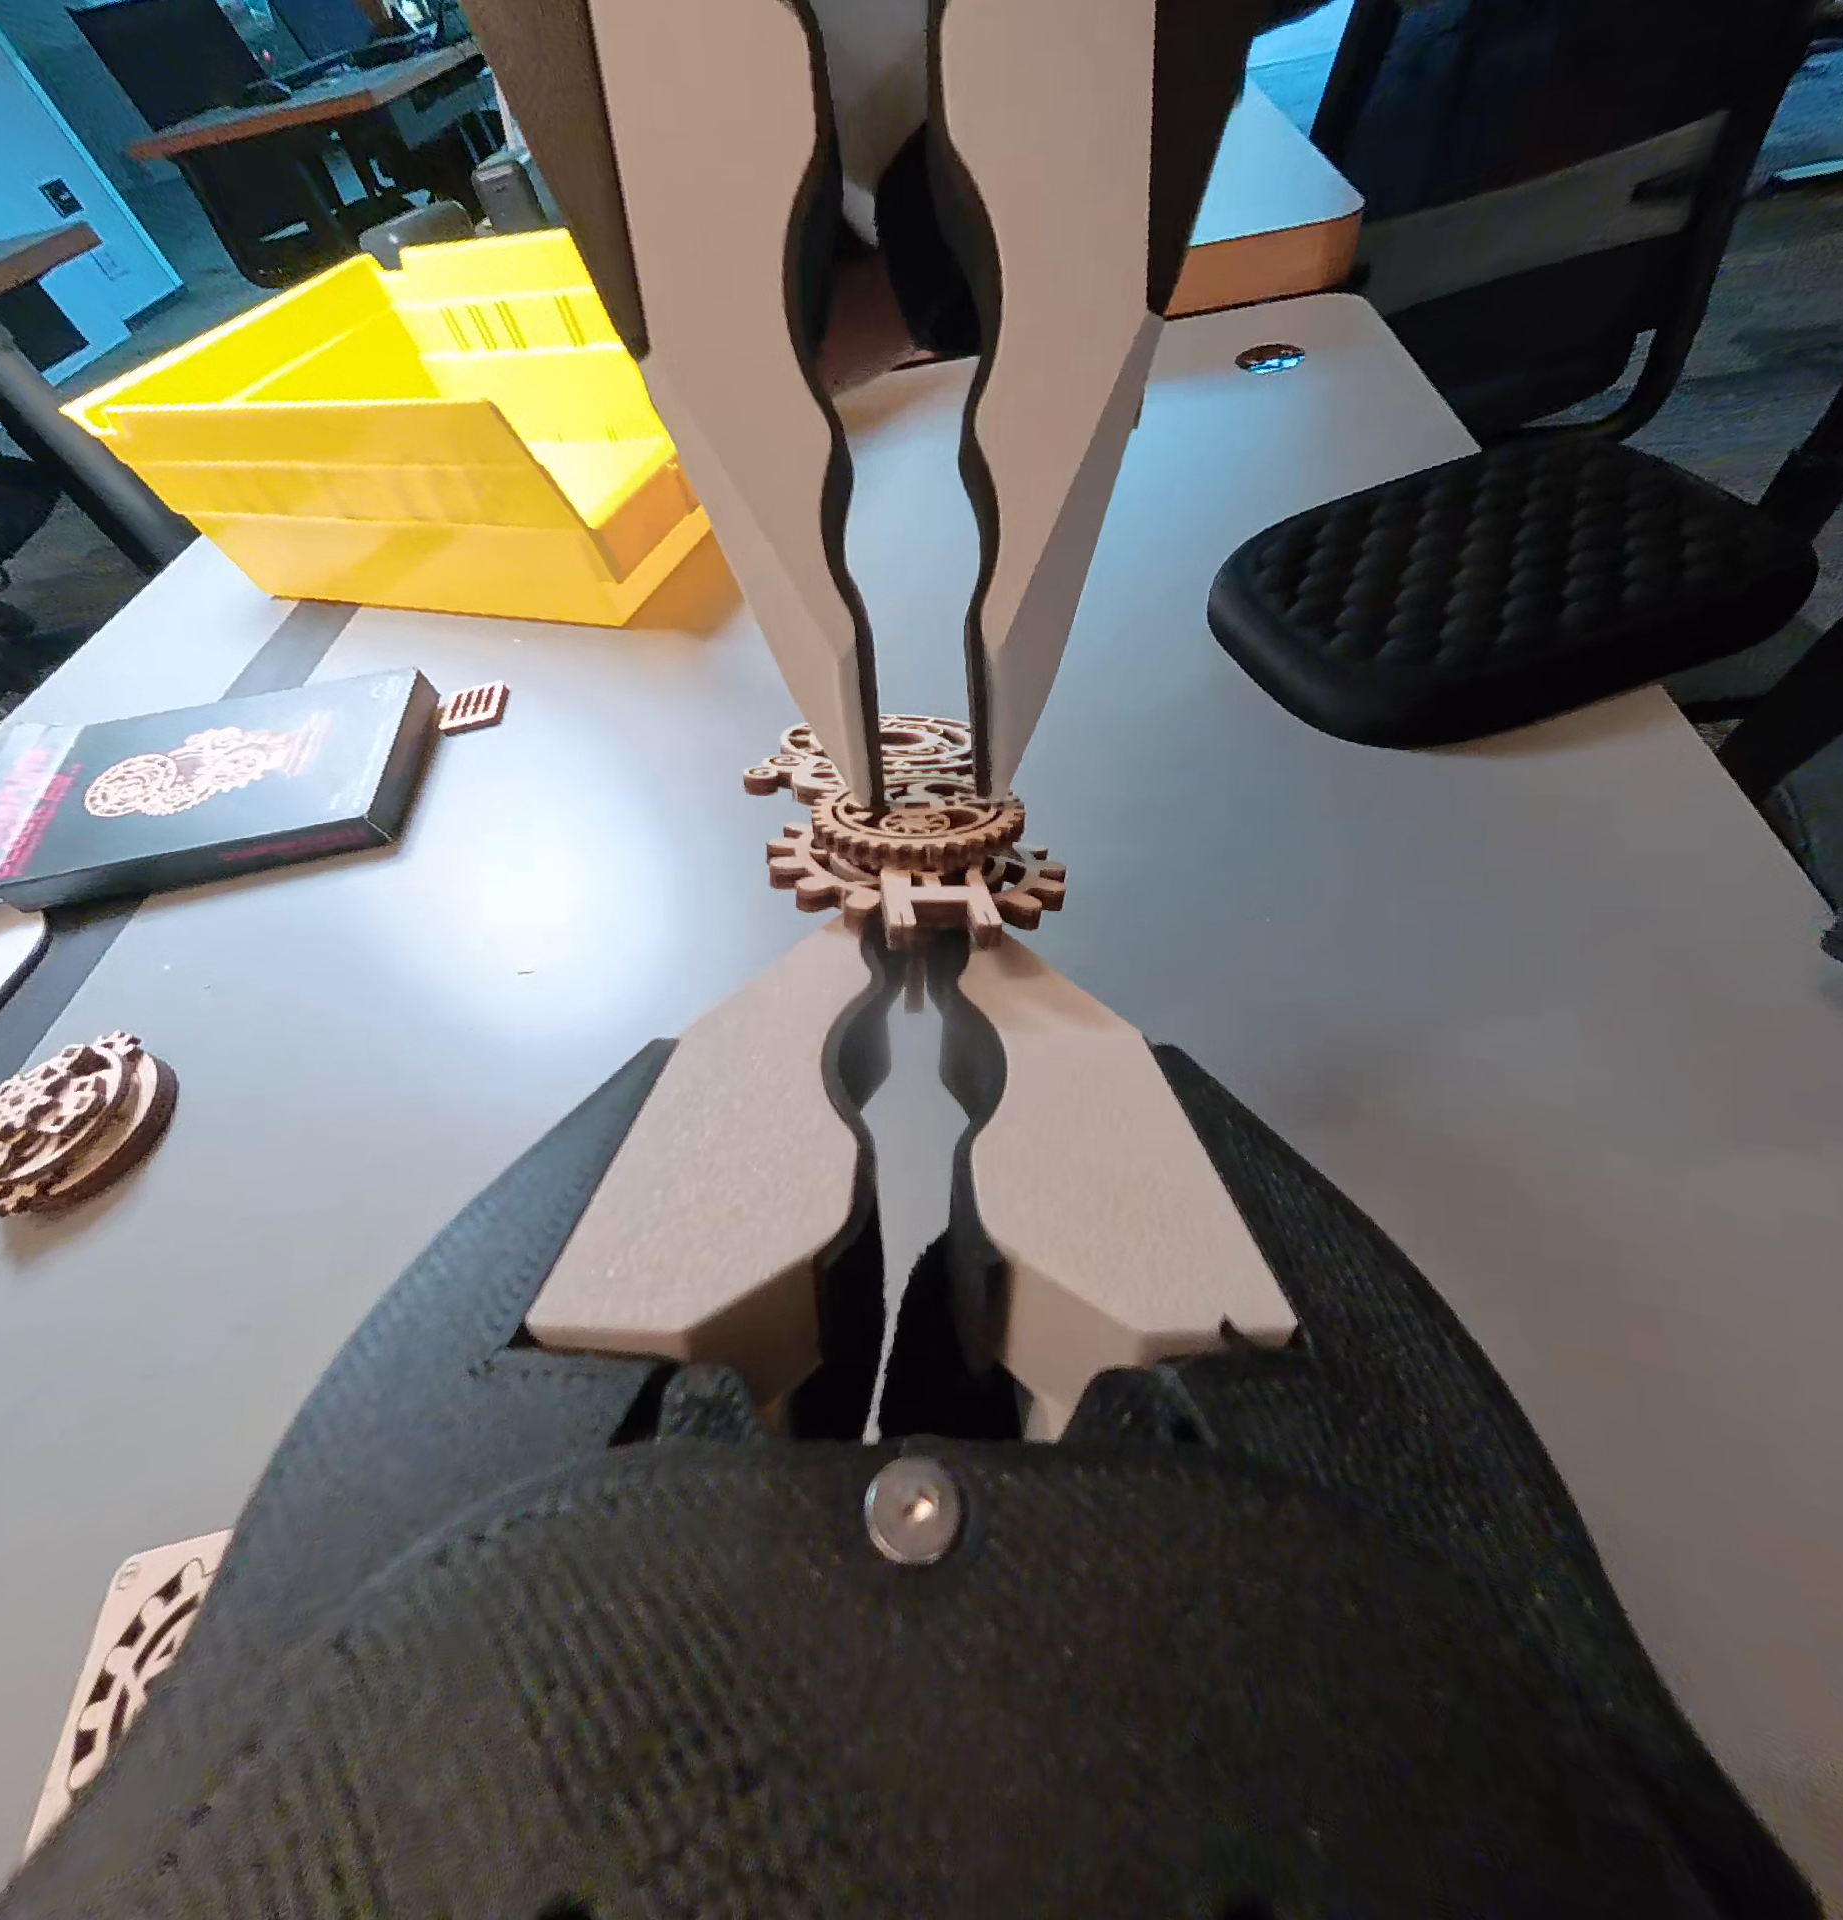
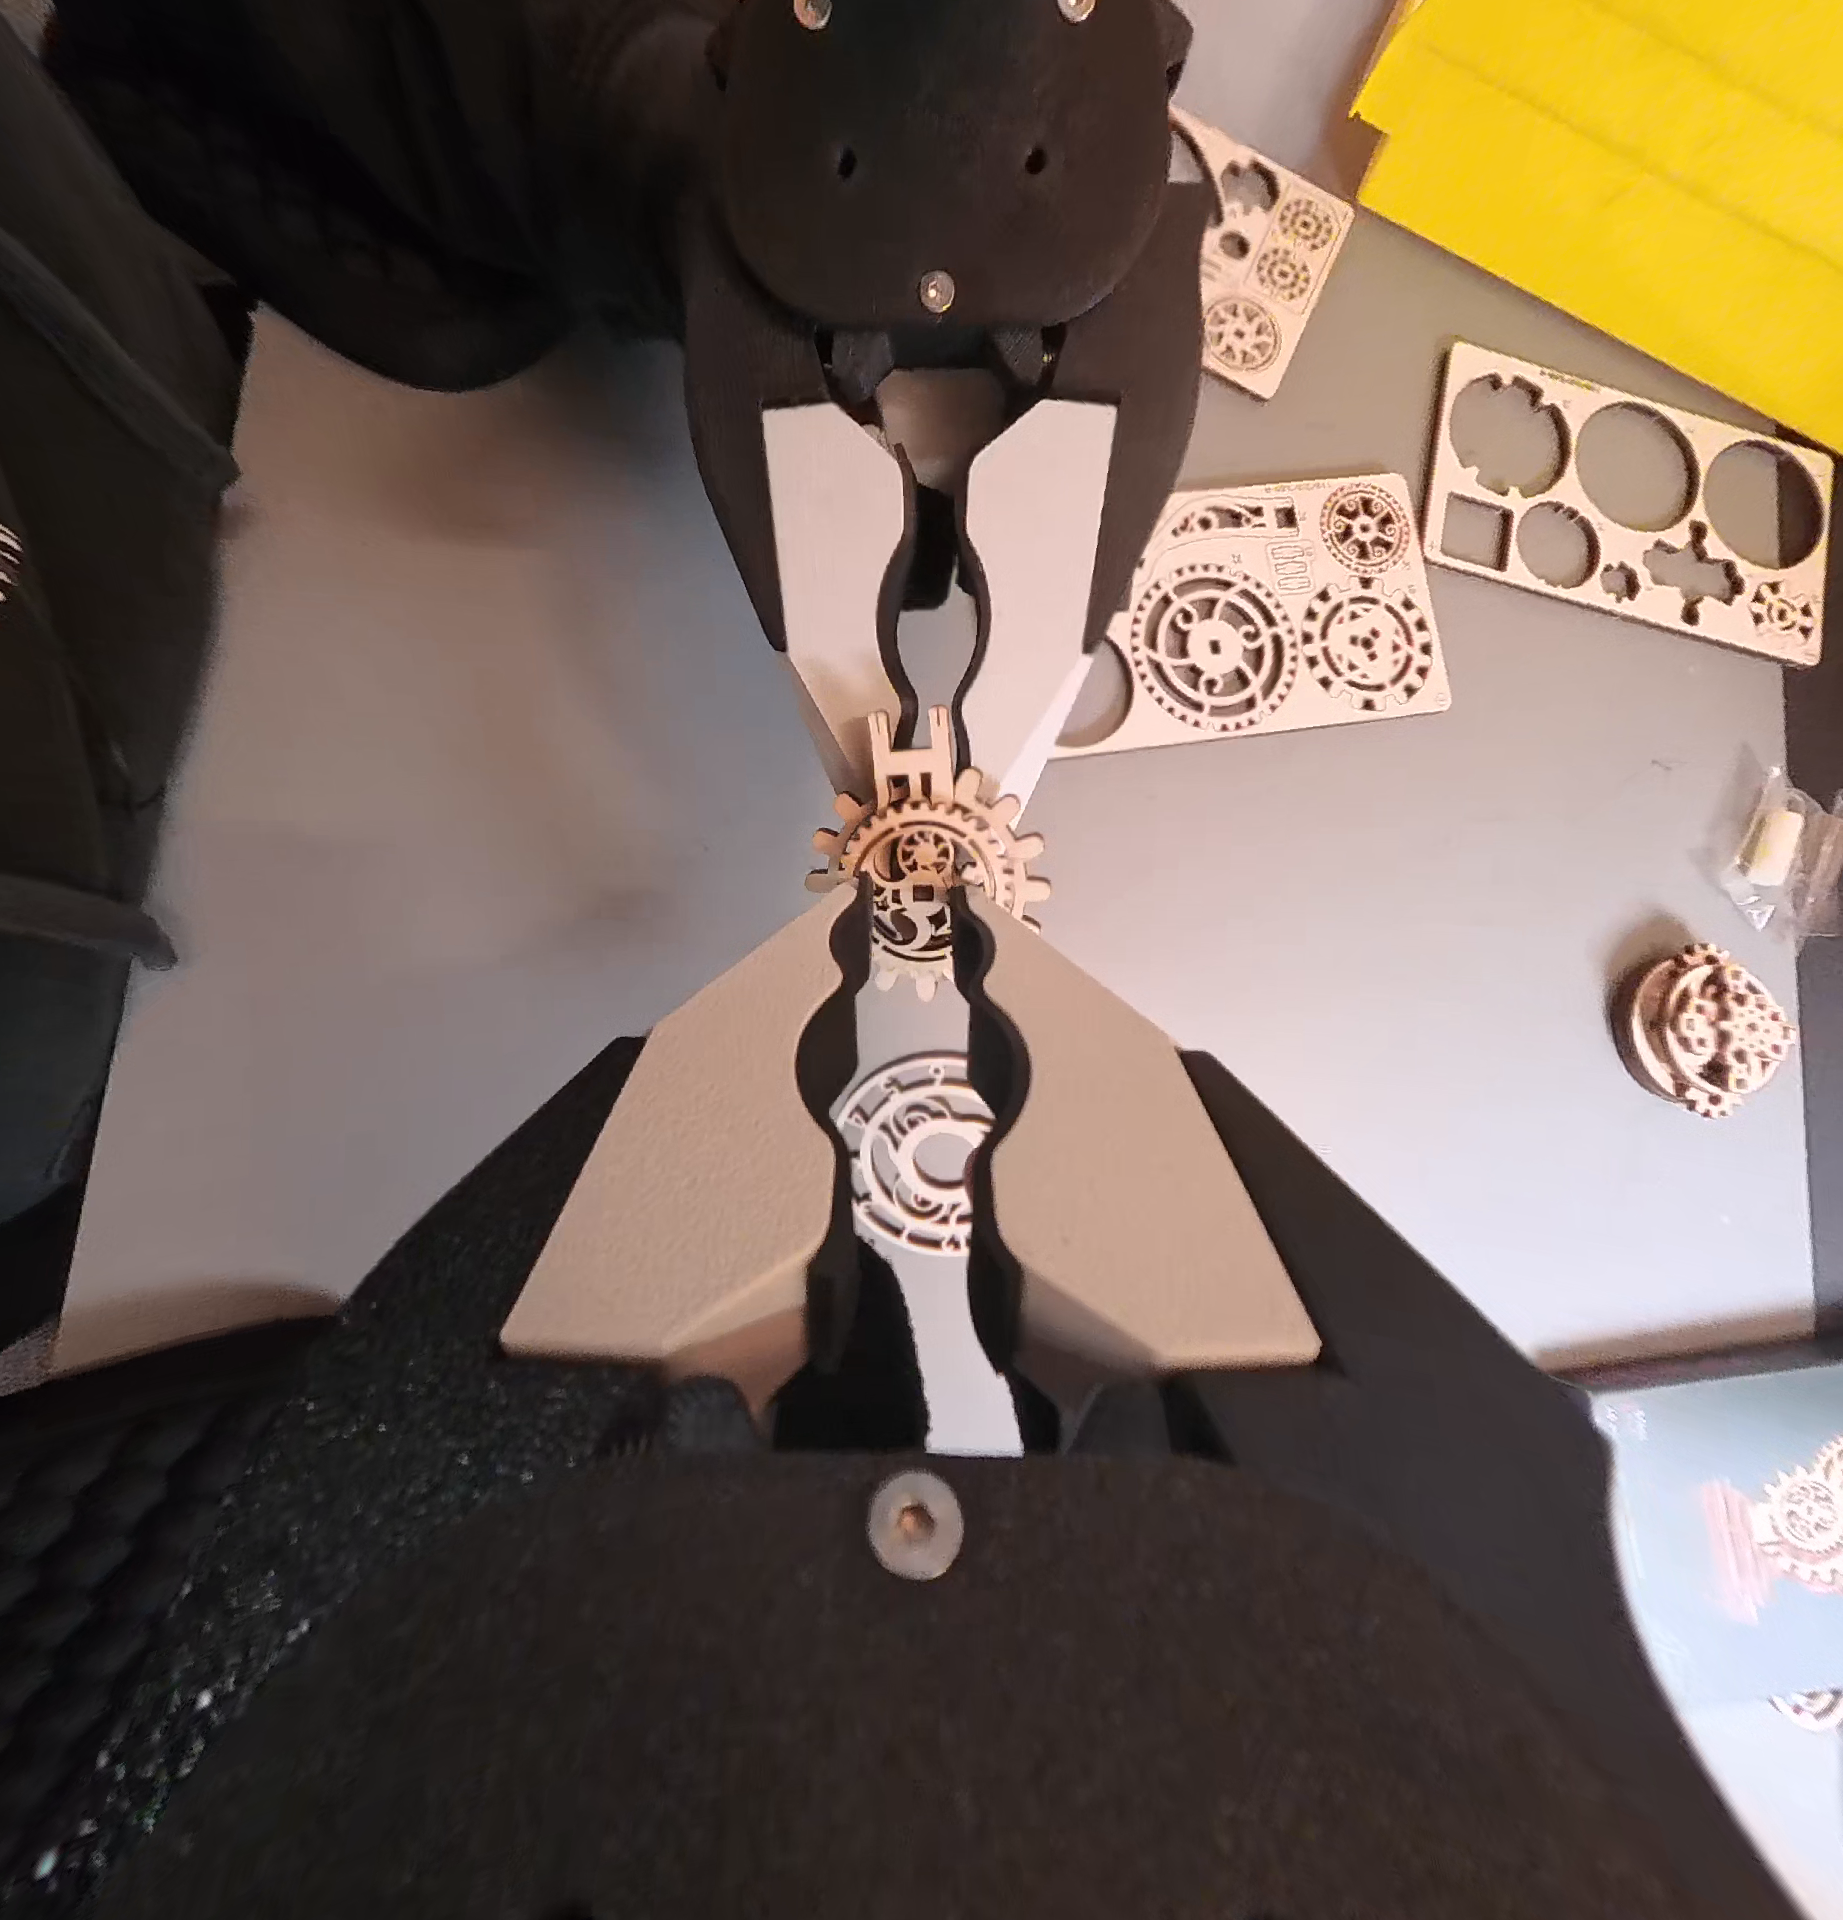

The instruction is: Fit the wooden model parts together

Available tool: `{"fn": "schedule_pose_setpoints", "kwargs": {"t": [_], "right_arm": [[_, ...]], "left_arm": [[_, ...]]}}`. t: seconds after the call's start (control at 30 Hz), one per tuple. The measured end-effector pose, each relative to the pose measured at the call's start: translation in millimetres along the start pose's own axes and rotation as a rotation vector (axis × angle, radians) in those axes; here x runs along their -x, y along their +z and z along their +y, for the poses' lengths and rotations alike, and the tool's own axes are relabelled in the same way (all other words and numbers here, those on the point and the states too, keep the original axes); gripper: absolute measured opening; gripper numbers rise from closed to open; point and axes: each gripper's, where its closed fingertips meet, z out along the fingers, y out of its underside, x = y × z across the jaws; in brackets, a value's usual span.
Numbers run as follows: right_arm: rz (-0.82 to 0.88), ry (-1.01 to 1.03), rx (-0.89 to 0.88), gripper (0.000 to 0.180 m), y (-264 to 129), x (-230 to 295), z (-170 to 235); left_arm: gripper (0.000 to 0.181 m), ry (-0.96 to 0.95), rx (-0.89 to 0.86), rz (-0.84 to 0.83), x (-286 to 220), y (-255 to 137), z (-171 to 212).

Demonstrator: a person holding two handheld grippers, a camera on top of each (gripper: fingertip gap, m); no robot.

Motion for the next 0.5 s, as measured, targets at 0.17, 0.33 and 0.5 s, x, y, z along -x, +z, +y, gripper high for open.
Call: {"fn": "schedule_pose_setpoints", "kwargs": {"t": [0.17,0.33,0.5], "right_arm": [[-0.034,0.013,-0.006,0.011,3.7,4.4,5.5],[-0.017,-0.006,0.014,0.011,4.5,5.5,7.5],[0.062,-0.022,0.028,0.011,6.8,1.6,7.7]], "left_arm": [[0.0,0.021,0.023,0.018,-4.8,3.5,5.0],[0.0,0.006,0.035,0.027,-6.2,5.6,6.8],[0.0,-0.013,0.045,0.012,-2.3,4.6,8.6]]}}
